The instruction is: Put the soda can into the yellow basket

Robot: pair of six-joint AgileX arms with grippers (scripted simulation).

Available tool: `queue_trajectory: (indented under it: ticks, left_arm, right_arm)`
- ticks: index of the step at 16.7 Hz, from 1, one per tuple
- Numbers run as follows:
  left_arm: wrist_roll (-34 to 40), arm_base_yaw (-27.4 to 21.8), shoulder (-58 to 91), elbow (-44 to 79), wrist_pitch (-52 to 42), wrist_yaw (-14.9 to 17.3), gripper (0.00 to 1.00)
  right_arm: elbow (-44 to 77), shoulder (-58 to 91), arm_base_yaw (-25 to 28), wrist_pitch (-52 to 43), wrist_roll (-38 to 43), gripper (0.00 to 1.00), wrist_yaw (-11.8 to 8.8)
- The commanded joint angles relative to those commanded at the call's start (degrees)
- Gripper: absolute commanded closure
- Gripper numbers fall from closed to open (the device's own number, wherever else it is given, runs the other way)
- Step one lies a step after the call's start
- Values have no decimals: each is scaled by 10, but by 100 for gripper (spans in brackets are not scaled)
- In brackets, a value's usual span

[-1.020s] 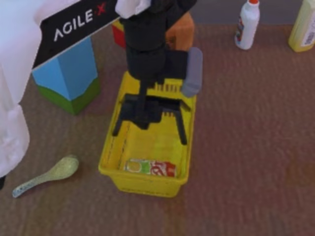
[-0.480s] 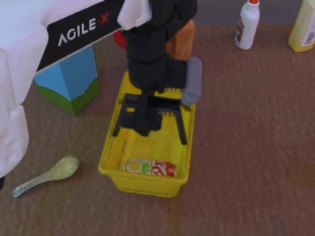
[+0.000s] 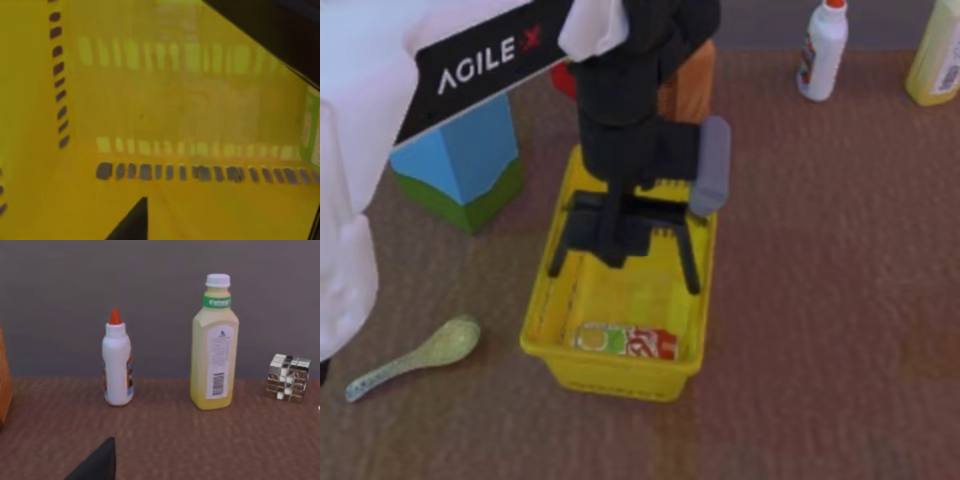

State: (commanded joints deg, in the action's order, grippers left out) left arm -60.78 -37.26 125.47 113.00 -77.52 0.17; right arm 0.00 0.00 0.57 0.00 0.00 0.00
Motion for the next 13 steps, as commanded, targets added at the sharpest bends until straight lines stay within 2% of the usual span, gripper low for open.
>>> queue_trajectory:
  ticks: [8, 13]
  left_arm:
    - [0, 0, 0, 0, 0, 0, 98]
    - [0, 0, 0, 0, 0, 0, 100]
  right_arm:
    - [0, 0, 0, 0, 0, 0, 0]
    - [0, 0, 0, 0, 0, 0, 0]
